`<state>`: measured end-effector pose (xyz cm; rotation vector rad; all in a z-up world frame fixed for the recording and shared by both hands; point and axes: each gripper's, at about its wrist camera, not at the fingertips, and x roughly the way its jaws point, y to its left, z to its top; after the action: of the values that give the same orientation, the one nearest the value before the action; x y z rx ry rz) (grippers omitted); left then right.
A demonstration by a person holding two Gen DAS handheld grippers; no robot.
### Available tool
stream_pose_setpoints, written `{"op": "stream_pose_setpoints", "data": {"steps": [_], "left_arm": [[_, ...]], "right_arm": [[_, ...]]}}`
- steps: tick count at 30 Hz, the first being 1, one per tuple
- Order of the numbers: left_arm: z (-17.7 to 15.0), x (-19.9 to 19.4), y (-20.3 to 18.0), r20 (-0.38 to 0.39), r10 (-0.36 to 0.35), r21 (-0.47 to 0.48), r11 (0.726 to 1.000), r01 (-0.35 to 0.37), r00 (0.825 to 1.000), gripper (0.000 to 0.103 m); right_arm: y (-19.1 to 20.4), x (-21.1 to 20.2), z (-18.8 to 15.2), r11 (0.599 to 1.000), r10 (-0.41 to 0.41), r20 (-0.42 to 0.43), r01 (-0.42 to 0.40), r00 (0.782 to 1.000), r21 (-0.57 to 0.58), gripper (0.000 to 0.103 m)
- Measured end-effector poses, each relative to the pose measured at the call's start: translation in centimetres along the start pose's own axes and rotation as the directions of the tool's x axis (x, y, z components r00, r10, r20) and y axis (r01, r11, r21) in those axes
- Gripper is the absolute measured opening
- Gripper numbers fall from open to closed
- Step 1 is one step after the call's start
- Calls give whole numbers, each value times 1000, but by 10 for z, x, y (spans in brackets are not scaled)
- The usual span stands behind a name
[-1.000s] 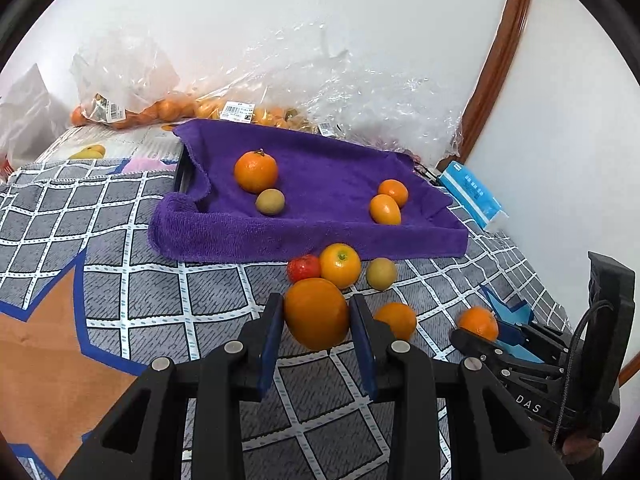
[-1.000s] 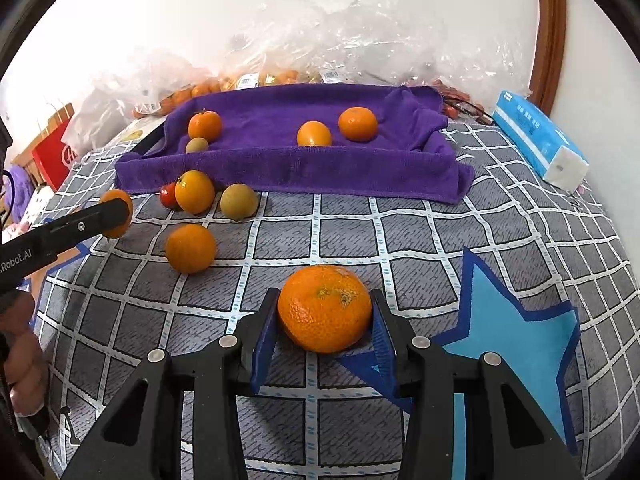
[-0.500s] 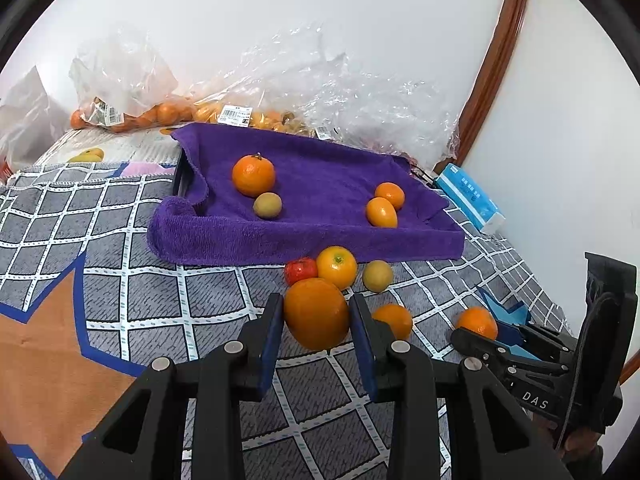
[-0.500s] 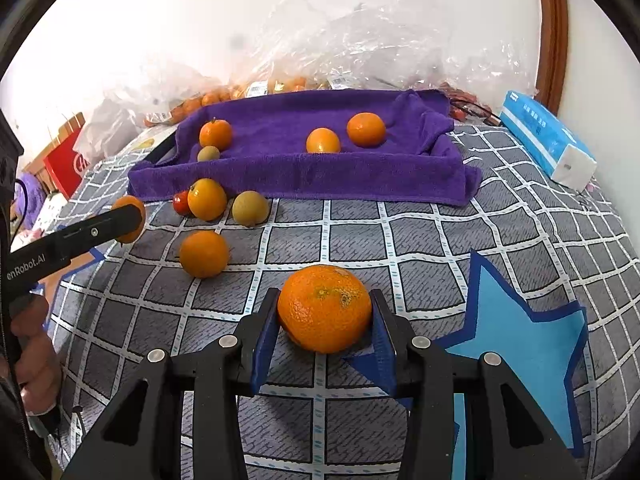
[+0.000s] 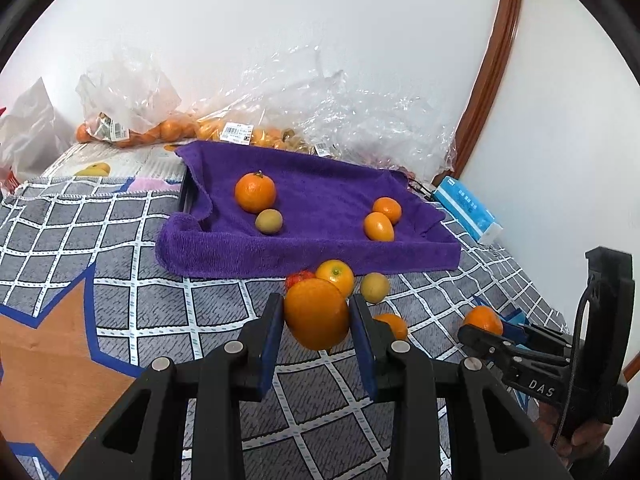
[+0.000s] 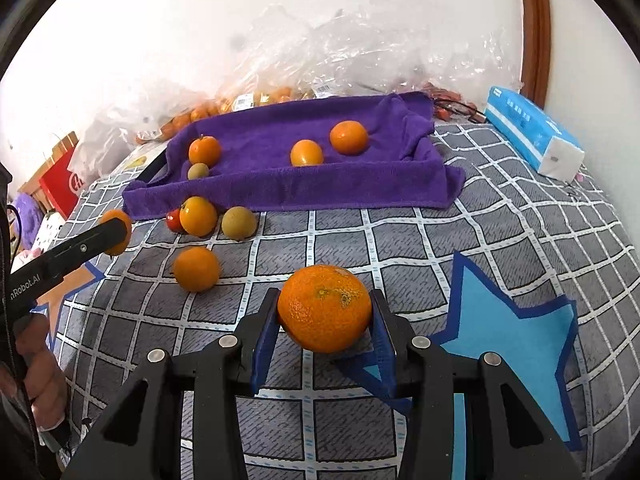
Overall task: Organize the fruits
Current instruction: 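Close left gripper on its large orange and lift both held oranges, then carry both large oranges over the purple towel and lower them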
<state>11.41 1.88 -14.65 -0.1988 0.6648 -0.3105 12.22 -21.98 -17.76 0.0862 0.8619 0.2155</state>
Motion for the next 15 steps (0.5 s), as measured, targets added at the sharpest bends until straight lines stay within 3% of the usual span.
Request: {"op": "stream_pose_setpoints", "data": {"steps": [7,9,15], "left_arm": [[1,-5,7,-19,38,-45,998,-39,999,32],[3,-9,11,-25,18,-67,998,-19,1000,32],[14,-29,6,1,56,-43,998,-56,998,32]], "right_arm": [[5,-9,7,1000,0,11,0,1000,-11,43],[6,-12,10,1000,-3,15,3,1000,-14,43],[5,-19,22,1000,-16,41,17,999,-15,43]]}}
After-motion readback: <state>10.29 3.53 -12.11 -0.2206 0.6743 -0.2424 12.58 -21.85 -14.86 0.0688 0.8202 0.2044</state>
